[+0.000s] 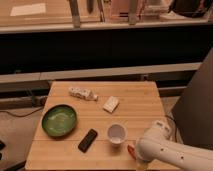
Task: Place the pepper in the ceramic cup
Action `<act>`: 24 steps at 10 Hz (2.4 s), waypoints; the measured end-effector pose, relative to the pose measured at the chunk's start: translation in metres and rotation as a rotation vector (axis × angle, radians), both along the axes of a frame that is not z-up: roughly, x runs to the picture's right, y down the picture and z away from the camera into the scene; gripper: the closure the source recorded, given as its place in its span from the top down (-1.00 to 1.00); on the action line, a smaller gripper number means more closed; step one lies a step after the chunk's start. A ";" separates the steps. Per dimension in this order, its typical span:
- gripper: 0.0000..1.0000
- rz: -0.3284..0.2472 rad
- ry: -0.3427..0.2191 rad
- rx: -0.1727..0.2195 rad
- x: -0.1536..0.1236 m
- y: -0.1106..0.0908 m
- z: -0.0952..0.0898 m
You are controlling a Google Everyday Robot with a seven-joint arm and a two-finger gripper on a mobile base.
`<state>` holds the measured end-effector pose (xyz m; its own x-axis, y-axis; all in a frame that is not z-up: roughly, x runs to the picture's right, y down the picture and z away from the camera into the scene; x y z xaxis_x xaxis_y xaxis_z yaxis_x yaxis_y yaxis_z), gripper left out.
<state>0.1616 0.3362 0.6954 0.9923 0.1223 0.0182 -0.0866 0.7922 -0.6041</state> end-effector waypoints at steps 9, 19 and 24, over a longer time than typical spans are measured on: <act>0.49 0.025 0.030 -0.008 0.002 0.021 0.034; -1.00 0.001 -0.027 -0.003 0.003 0.016 0.034; -1.00 -0.016 -0.058 0.012 -0.002 0.007 0.026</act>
